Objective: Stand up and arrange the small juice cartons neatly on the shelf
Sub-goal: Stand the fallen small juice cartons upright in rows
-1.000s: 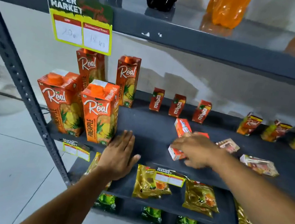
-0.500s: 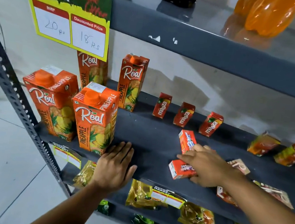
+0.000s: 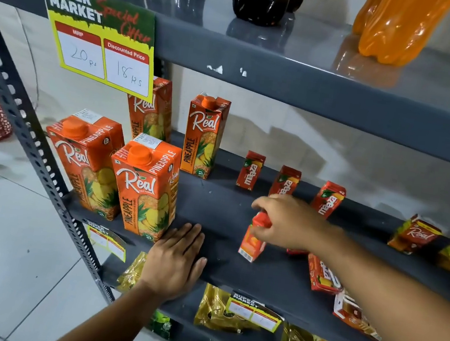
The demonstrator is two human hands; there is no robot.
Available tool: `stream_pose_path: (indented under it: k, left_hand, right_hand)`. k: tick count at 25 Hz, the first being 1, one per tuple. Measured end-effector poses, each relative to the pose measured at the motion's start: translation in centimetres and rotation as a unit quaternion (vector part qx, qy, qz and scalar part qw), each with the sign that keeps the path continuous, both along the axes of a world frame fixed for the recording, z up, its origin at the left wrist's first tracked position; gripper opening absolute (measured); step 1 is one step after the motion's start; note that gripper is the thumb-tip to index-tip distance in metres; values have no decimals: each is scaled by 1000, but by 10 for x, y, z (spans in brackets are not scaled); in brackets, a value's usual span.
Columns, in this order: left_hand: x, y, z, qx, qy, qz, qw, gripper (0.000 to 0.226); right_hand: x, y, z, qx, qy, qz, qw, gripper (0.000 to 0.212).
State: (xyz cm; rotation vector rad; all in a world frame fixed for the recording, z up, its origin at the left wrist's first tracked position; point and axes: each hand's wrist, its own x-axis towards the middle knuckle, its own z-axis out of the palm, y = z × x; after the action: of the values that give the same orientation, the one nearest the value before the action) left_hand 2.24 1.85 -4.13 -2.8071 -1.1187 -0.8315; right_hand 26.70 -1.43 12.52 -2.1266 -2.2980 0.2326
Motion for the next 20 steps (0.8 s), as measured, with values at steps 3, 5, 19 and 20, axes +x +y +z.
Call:
stream_pose_path:
  k: [3,5,19,20]
  left_hand:
    - [-1,-3,0,-1,7,9,1000,49]
    - [-1,-2,1,-2,11,14,1000,49]
    - [-1,-2,-1,5,18,19,1000,51]
    - [-1,-2,-1,6,14,17,1000,50]
  right_hand:
    - [-17,17,-7,43,8,-27,999,34]
    - [-16,24,-8,20,42,4,999,33]
    - [0,30,10,-78,-45,120,989,46]
    - [-2,31,11,-81,-67,93,990,42]
